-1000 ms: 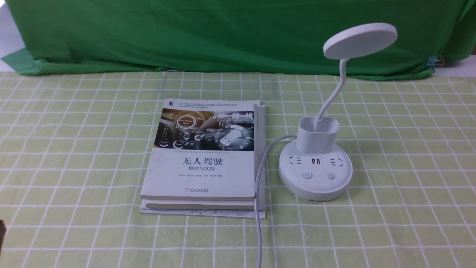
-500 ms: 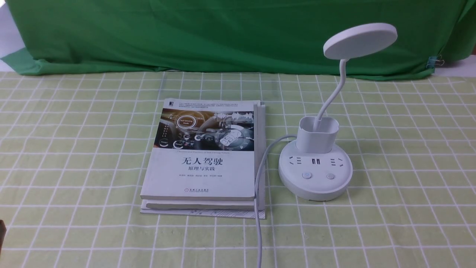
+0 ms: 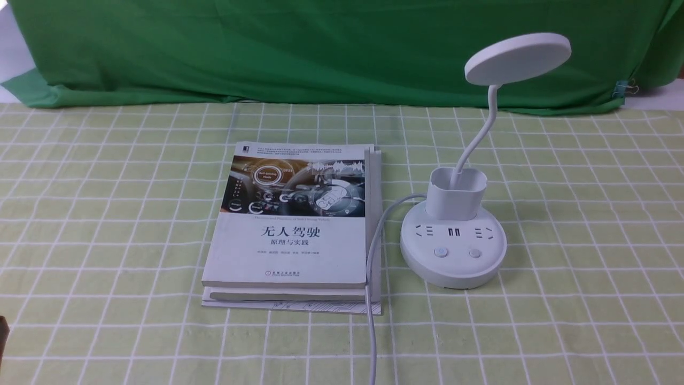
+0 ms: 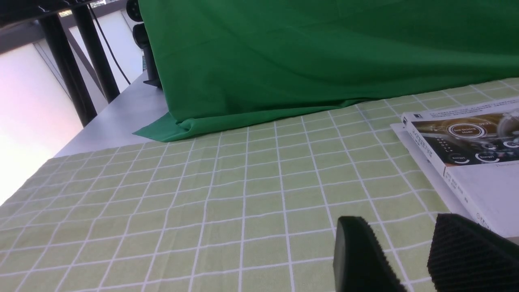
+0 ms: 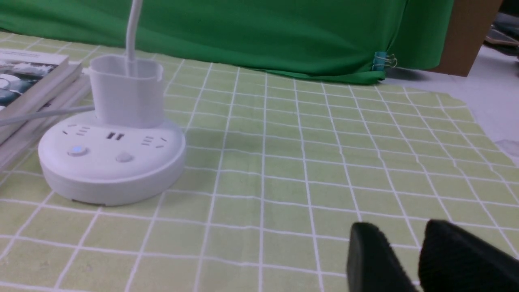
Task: Turn on the table lamp on the green coffee tablecloth with your hand.
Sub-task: 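Press the button on the base of the white desk lamp with the right gripper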
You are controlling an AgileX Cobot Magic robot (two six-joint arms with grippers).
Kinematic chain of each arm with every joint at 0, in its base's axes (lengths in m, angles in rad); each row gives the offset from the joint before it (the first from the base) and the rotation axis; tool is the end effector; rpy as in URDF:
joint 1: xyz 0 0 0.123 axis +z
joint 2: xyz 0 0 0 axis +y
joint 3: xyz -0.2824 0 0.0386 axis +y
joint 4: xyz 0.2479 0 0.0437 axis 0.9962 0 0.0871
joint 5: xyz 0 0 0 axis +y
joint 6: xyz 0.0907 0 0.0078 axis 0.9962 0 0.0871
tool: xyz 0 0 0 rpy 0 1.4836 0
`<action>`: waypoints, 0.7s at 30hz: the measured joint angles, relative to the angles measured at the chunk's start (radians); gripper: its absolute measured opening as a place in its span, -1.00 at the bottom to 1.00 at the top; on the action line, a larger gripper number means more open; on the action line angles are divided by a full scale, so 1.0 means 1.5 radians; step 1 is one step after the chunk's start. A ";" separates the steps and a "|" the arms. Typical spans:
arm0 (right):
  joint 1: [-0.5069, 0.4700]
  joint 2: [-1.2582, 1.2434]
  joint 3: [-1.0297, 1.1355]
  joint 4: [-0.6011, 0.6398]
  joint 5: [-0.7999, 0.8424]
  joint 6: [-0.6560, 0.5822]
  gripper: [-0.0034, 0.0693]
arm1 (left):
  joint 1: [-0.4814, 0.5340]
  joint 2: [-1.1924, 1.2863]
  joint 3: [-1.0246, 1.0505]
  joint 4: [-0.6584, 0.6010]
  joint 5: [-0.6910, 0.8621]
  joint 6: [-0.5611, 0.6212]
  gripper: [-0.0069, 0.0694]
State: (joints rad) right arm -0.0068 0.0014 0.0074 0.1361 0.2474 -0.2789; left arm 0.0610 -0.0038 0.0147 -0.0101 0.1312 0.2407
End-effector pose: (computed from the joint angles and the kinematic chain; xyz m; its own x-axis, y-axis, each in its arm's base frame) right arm 0.0556 0.0027 0.1883 -0.1604 -0.1452 -0.9763 -0.0500 0.9890 -0.1389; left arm 0.0566 0.0033 0.1964 -0.0670 0.2250 -0.9721 -0.0455 0.9725 0.2282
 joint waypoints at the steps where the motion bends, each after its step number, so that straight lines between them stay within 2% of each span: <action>1: 0.000 0.000 0.000 0.000 0.000 0.000 -0.24 | 0.000 0.000 0.000 0.000 0.000 0.000 -0.19; 9: 0.000 0.000 0.000 0.018 -0.016 0.021 -0.24 | 0.000 0.000 0.000 0.000 0.000 0.000 -0.19; 12: 0.000 0.000 0.000 0.067 -0.036 0.074 -0.24 | 0.000 0.000 0.000 0.000 0.000 0.000 -0.19; 14: 0.000 0.000 0.000 0.105 -0.069 0.167 -0.24 | 0.000 0.000 0.000 0.000 0.000 0.000 -0.19; 21: 0.000 0.000 0.000 0.121 -0.146 0.349 -0.24 | 0.000 0.000 0.000 0.000 0.000 -0.001 -0.19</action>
State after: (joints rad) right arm -0.0068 0.0014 0.0074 0.3172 0.0283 0.2441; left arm 0.0610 -0.0038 0.0147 -0.0101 0.1312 0.2397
